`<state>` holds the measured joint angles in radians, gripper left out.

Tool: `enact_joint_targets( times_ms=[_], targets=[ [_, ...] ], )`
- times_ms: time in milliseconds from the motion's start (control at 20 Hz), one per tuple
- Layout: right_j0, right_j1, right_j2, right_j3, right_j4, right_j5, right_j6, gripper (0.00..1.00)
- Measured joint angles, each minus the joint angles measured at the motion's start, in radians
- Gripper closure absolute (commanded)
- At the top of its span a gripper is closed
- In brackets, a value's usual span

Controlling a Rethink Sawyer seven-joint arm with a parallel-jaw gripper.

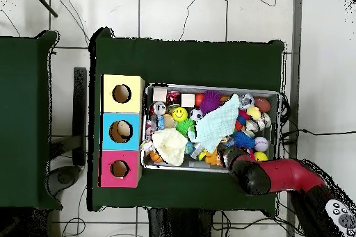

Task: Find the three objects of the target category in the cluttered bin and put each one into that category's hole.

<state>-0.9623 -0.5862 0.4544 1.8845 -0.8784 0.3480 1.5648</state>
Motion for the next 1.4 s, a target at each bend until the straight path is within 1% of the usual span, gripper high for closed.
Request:
enact_joint_targets(
  times_ms=[200,300,350,400,700,1400],
  targets=[
    [0.051,0.034,-0.052,-0.004,-0.042,-0.041,0.000,0.00],
    [0.088,0.051,-0.092,-0.004,-0.065,-0.097,0.000,0.00],
    [0.095,0.054,-0.102,-0.004,-0.070,-0.115,0.000,0.00],
    [0.109,0.057,-0.121,-0.004,-0.076,-0.153,0.000,0.00],
    [0.129,0.048,-0.183,-0.003,-0.077,-0.241,0.000,0.00],
    [0.145,0.024,-0.224,-0.001,-0.076,-0.247,0.000,0.00]
  ],
)
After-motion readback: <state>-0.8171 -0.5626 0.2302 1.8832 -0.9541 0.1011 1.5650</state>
